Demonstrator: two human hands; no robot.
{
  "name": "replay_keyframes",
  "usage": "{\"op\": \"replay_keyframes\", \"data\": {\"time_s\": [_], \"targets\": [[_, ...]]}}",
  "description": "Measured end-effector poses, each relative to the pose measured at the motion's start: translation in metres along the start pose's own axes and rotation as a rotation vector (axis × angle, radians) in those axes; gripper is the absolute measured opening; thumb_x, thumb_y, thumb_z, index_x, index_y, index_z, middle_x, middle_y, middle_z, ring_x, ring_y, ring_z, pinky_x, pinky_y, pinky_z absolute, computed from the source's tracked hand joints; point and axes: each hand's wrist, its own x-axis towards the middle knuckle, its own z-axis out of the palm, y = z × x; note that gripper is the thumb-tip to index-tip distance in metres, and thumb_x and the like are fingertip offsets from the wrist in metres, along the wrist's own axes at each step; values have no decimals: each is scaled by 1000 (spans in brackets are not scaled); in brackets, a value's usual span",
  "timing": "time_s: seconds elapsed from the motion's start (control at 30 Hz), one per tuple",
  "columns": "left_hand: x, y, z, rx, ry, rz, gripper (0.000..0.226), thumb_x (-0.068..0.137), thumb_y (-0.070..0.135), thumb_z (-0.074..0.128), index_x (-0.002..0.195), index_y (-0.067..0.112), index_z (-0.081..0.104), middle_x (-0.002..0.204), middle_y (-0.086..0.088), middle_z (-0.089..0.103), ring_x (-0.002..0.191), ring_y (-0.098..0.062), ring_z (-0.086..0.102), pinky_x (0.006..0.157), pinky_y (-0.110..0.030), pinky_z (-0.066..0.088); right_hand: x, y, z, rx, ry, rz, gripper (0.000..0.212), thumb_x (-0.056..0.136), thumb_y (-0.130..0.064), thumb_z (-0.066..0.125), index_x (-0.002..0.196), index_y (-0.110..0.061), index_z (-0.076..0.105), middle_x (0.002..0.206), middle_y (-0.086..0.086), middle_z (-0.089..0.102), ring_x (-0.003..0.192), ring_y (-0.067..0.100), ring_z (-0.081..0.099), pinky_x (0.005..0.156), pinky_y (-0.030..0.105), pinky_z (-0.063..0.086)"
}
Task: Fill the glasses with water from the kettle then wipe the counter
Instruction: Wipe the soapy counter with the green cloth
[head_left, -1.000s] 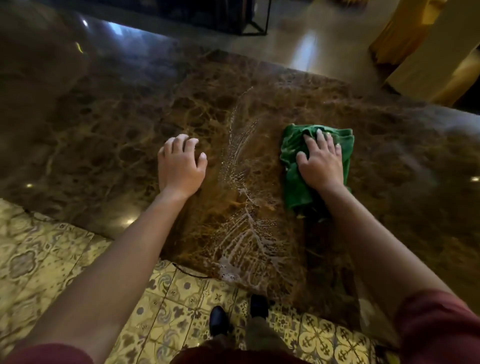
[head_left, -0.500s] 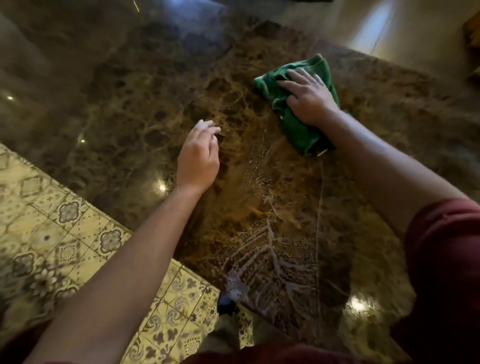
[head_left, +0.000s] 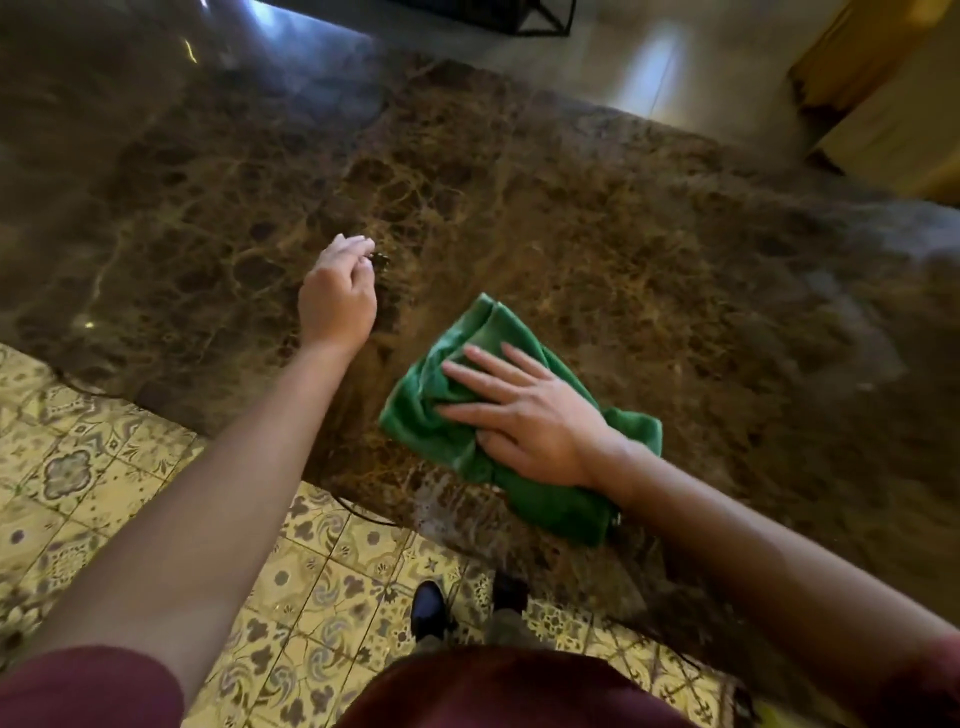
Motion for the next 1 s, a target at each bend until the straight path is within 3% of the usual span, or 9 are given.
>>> {"op": "replay_keyframes", "data": {"time_s": [0.17,0.27,0.37,0.47,0.8,1.0], "targets": [[-4,2,4,219,-89,111,44,104,29,50,142,8,57,156,-10,47,151,-28,32,125,-41,22,-62,-16,10,-1,6,128,48,106,-45,40,154,-41,45,172,-7,20,162,19,4,130,51,5],[-4,3,1,166,-112,90,46,106,29,45,147,7,51,161,-11,40,154,-28,24,127,-43,19,-91,-3,9,-23,78,336,52,104,-51,40,154,-40,45,172,-6,21,161,18,6,130,52,10],[-3,-3,-12,241,-105,70,47,105,28,47,148,7,48,164,-14,33,156,-30,17,127,-45,12,-89,23,0,-74,107,552,59,101,-56,32,157,-39,40,172,-2,22,161,21,9,128,55,14],[-13,-25,-31,439,-125,54,53,105,35,46,151,8,44,166,-14,26,157,-31,11,126,-50,8,-54,39,-7,-60,110,660,67,96,-58,24,159,-38,36,173,-1,20,161,21,7,130,49,6],[-66,-62,-66,607,-264,-9,79,102,65,9,163,14,6,172,-7,-1,158,-25,-9,128,-48,-2,133,79,-31,-17,127,684,61,101,-49,37,160,-37,32,175,-1,14,161,22,5,130,48,0],[-111,-71,-82,660,-244,-77,88,99,73,6,163,11,4,171,-12,-2,158,-28,-11,128,-49,-2,221,69,-36,-26,79,537,60,101,-50,34,160,-43,29,174,2,13,161,24,3,130,50,-2]]}}
